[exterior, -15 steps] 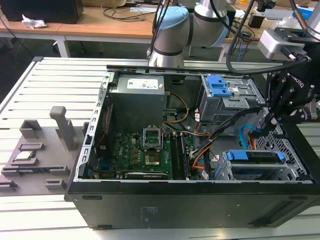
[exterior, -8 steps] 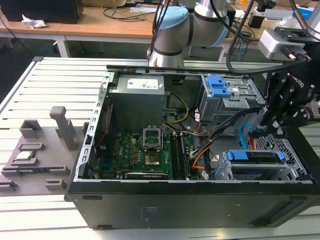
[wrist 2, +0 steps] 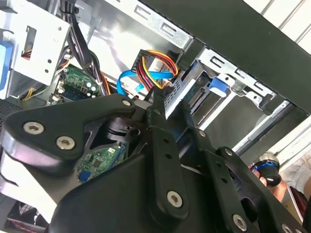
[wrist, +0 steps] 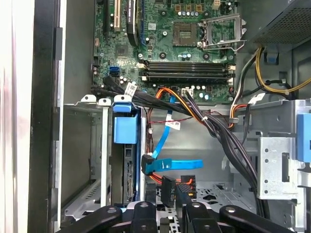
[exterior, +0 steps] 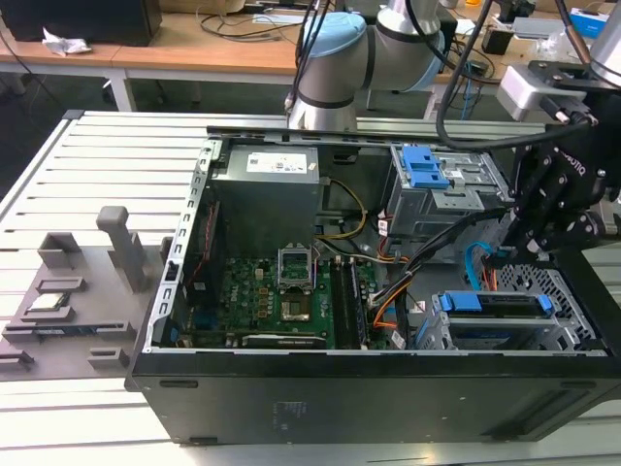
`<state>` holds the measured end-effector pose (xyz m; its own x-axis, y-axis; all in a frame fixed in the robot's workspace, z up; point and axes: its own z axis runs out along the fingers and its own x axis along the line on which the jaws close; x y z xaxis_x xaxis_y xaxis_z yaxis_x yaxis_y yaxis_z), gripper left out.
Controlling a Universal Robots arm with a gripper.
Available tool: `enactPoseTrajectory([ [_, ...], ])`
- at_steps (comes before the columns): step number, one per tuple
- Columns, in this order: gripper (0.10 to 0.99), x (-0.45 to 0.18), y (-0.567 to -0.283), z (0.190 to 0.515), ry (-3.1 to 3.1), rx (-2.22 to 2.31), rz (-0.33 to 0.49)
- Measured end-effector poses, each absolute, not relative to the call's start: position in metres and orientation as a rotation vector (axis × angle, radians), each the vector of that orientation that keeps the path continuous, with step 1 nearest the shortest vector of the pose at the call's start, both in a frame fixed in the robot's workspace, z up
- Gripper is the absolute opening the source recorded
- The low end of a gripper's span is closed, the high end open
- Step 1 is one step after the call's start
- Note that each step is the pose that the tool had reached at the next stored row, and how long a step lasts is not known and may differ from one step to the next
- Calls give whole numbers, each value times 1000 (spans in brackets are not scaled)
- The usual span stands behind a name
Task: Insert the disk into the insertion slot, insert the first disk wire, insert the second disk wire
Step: 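Insert the first disk wire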
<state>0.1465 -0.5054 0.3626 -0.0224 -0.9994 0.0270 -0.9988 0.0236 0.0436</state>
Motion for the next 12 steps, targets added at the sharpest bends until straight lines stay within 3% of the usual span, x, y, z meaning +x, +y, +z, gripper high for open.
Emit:
enactPoseTrajectory([
  [12, 302, 147, -502, 353, -2207, 2156, -9],
])
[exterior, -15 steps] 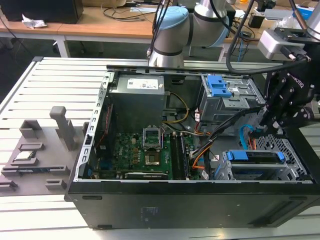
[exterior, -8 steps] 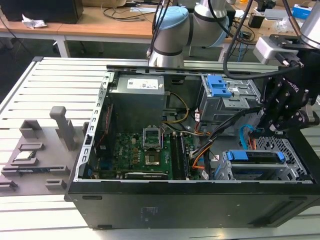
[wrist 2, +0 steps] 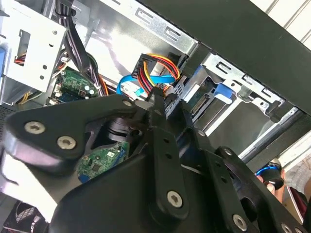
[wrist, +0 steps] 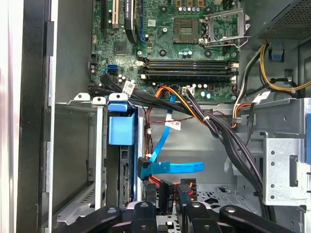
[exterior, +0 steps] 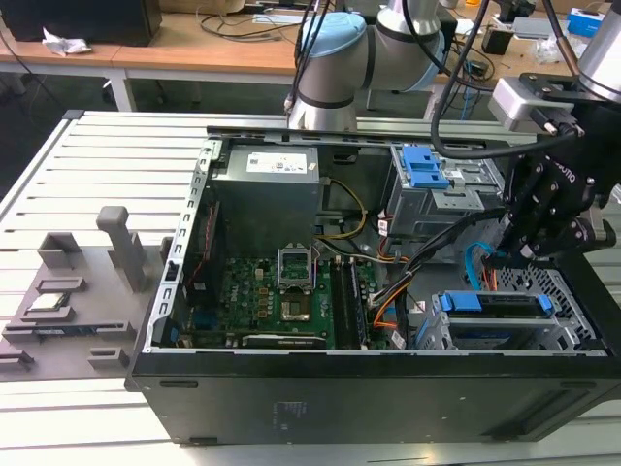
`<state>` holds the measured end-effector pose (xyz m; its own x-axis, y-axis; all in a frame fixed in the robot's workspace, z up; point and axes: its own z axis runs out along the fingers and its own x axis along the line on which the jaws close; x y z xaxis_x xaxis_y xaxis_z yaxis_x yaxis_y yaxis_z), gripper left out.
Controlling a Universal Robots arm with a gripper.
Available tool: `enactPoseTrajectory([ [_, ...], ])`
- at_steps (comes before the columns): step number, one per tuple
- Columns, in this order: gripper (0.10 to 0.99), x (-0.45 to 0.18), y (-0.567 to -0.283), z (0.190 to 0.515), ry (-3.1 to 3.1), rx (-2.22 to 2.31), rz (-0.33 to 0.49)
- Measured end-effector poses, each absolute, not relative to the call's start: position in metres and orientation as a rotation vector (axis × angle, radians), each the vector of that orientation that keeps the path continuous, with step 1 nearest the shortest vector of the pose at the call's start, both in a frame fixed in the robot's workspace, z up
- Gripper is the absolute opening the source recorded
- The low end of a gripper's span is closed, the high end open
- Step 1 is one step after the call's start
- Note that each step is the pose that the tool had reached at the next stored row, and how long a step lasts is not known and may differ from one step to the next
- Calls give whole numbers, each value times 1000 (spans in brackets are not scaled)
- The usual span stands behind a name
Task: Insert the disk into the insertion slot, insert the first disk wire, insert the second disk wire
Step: 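Insert the first disk wire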
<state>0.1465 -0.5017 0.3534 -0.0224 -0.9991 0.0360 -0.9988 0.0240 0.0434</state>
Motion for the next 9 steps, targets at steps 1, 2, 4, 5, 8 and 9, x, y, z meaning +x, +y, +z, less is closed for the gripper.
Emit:
enactPoseTrajectory([
  [1, 220, 147, -502, 353, -2207, 2156, -9],
  [2, 220, 147, -502, 353, -2207, 2156, -9],
  [4, 169, 147, -502, 353, -2207, 2156, -9],
  [5, 169, 147, -502, 353, -2207, 2156, -9],
  [8, 169, 147, -507, 353, -2206, 2156, -8],
  [9, 169, 147, -510, 353, -2206, 2156, -8],
])
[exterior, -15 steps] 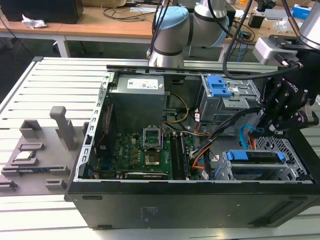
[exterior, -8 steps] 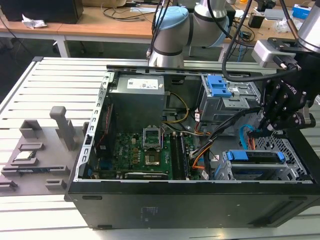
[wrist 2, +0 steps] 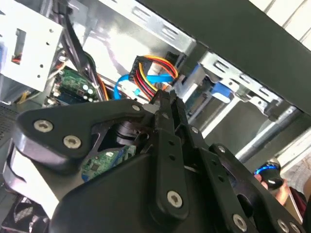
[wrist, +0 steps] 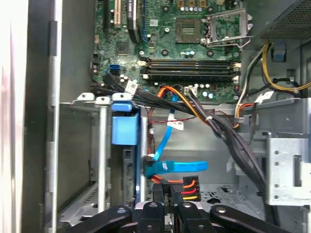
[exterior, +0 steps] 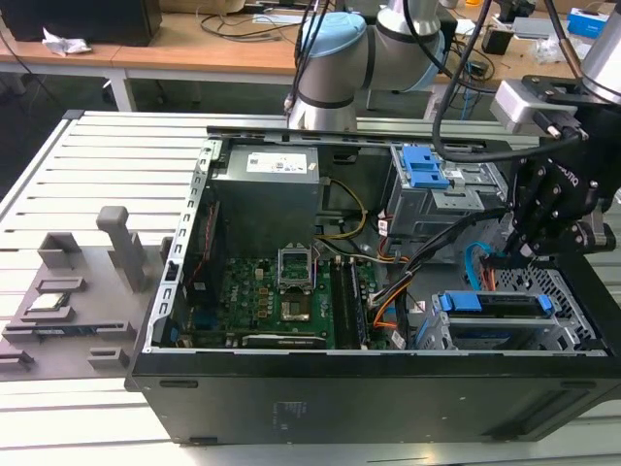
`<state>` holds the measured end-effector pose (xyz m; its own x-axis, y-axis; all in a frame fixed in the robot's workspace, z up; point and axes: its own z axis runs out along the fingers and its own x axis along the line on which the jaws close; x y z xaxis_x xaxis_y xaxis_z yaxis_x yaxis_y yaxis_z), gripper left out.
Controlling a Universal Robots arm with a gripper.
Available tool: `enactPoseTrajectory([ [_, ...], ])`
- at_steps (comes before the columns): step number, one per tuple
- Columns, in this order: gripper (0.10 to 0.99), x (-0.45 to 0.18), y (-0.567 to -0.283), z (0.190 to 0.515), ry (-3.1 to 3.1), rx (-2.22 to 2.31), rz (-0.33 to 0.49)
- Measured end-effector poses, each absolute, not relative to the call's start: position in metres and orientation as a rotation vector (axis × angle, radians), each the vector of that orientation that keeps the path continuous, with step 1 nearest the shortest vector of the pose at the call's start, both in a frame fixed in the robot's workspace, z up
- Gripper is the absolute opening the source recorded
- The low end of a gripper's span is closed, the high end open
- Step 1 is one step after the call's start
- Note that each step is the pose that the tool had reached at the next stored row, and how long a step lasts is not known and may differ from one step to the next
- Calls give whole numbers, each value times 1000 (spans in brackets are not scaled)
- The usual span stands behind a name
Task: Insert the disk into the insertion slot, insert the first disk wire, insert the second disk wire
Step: 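Insert the first disk wire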
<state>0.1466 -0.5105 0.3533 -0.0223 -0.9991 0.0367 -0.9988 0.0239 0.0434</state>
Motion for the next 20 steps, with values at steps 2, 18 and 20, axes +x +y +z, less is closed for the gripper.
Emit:
enactPoseTrajectory([
  [2, 169, 147, -521, 353, -2206, 2156, -8],
  [18, 169, 150, -535, 342, -2206, 2155, -6],
  [20, 169, 150, -535, 341, -2206, 2155, -6],
])
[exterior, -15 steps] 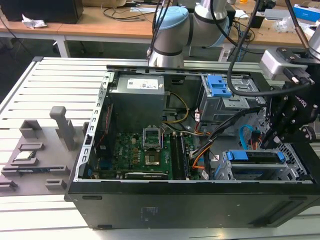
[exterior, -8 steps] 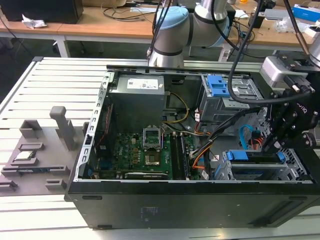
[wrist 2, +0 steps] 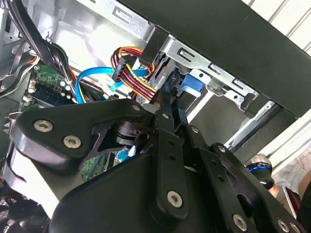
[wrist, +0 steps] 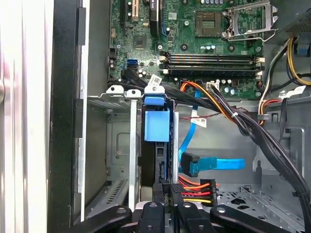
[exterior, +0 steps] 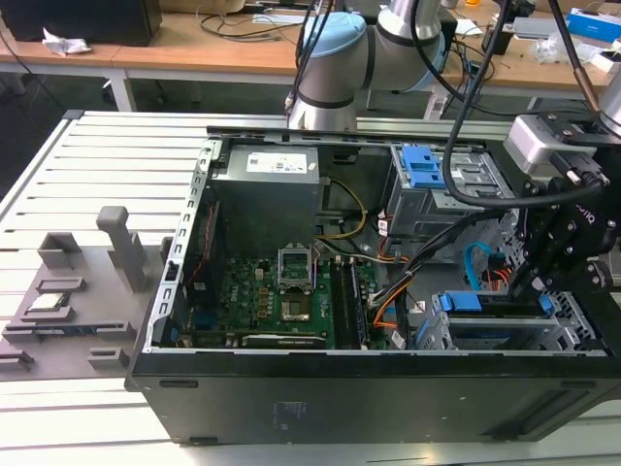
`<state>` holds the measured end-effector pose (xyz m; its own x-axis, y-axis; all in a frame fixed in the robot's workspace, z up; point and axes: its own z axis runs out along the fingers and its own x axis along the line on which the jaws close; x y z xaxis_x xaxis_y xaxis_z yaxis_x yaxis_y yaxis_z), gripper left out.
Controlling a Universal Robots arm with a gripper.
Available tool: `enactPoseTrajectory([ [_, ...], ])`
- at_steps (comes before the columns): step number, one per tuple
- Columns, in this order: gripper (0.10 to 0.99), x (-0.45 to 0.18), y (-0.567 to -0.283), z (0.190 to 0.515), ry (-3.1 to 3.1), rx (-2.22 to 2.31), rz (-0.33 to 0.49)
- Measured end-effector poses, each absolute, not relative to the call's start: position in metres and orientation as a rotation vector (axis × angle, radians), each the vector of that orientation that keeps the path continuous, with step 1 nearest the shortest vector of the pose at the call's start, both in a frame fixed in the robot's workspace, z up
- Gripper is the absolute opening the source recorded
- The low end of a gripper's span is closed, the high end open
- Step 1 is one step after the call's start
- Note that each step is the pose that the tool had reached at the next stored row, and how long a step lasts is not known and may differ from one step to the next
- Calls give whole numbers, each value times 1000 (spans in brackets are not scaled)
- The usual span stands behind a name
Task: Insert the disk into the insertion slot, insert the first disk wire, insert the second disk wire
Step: 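Insert the first disk wire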
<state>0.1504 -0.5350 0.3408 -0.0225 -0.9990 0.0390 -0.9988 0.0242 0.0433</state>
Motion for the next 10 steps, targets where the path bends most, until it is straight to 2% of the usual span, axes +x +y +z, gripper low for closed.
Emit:
enactPoseTrajectory([
  [10, 169, 151, -536, 335, -2204, 2153, -3],
])
